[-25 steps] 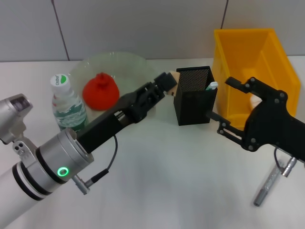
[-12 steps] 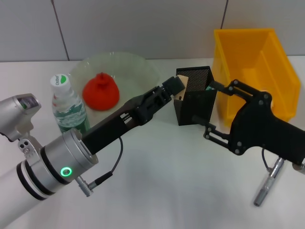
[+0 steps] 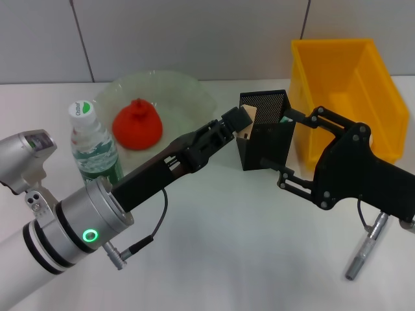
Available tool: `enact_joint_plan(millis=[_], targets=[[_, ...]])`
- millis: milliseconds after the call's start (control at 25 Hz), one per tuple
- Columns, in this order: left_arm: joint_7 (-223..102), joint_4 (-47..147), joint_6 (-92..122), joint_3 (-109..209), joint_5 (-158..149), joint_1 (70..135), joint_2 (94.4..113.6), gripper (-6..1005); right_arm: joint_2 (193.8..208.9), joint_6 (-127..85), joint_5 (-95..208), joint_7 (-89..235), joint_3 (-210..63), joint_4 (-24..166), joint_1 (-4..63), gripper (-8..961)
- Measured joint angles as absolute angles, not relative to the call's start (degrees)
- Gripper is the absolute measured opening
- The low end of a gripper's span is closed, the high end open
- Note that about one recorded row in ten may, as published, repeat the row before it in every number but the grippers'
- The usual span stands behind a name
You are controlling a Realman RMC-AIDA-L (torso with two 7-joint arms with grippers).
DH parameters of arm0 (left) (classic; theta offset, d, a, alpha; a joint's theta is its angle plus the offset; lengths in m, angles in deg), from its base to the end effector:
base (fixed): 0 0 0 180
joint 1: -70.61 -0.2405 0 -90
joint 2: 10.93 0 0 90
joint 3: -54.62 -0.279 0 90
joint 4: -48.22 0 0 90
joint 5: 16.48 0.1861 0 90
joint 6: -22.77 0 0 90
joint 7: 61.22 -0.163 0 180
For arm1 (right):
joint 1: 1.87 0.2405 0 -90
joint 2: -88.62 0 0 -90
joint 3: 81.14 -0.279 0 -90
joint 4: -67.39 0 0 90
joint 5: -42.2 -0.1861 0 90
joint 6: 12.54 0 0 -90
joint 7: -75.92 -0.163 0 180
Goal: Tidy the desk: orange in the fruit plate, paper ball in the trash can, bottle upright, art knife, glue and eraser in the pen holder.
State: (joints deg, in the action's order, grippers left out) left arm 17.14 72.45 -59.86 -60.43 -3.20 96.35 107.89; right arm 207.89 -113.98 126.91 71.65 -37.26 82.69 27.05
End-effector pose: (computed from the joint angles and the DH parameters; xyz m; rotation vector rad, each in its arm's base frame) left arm -0.1786 0.2984 -0.0681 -2.3126 -1.1659 -1.7100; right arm 0.2192 0.2955 -0.0283 -2.1291 -0.6154 0.9919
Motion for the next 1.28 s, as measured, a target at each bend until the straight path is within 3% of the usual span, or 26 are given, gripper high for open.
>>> enact_joint_plan(millis=[1280], targets=[[18.3, 72.6, -59.9, -61.3, -2.8, 96.7, 107.98, 358, 208.06, -113.7, 126.8, 72.8, -37.1, 82.4, 29.3, 643]])
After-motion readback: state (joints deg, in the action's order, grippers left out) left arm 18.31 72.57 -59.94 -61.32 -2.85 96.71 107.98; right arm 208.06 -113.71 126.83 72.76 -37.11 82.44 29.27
